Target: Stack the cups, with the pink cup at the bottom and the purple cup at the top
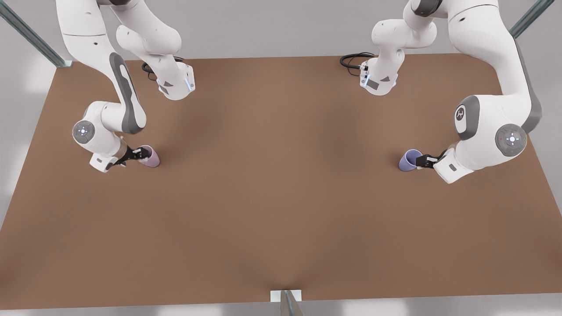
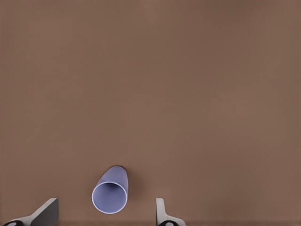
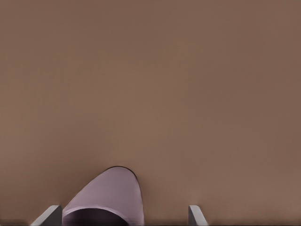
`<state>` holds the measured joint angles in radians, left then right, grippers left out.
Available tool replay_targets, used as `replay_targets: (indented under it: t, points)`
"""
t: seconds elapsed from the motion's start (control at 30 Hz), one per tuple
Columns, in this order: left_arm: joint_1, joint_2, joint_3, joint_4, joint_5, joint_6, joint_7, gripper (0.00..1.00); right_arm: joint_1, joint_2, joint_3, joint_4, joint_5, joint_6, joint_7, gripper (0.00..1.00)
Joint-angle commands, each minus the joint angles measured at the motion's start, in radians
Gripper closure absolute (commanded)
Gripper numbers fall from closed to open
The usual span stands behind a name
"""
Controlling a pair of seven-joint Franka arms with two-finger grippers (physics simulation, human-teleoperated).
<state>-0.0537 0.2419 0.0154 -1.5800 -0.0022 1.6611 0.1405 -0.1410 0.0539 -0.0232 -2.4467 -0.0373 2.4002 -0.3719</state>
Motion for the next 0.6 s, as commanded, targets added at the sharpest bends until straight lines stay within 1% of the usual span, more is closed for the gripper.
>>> replay_targets:
  t: [0.0, 0.27, 0.37, 0.4, 0.43, 0.5, 0.53, 0.57]
  points:
    - [0.000, -0.001, 0.000, 0.001, 0.001, -0.004, -0.001, 0.00, -0.006, -0.002, 0.000, -0.014, 0.002, 0.007, -0.024, 0.00]
    - [-0.001, -0.001, 0.000, 0.000, 0.001, -0.007, -0.004, 0.00, -0.020, -0.006, -0.001, -0.055, 0.002, 0.025, -0.038, 0.00]
    - [-0.001, -0.001, 0.000, 0.000, 0.001, -0.007, -0.004, 0.00, -0.023, 0.014, -0.001, -0.071, 0.002, 0.088, -0.038, 0.00]
    - [-0.001, -0.001, 0.000, 0.000, 0.001, -0.007, -0.004, 0.00, -0.023, 0.015, -0.001, -0.071, 0.002, 0.088, -0.038, 0.05]
    - [-0.001, -0.001, 0.000, 0.000, 0.001, -0.007, -0.004, 0.00, -0.023, 0.020, -0.001, -0.071, 0.002, 0.088, -0.038, 0.14]
    - [-0.001, -0.001, 0.000, 0.000, 0.001, -0.007, -0.004, 0.00, -0.023, 0.020, -0.001, -0.071, 0.002, 0.086, -0.038, 0.21]
    - [-0.001, -0.001, 0.000, 0.000, 0.001, -0.007, -0.004, 0.00, -0.022, 0.020, -0.001, -0.071, 0.002, 0.085, -0.038, 0.29]
    - [-0.001, 0.000, 0.000, 0.000, 0.001, -0.007, -0.004, 0.00, -0.022, 0.020, -0.001, -0.071, 0.002, 0.085, -0.036, 0.36]
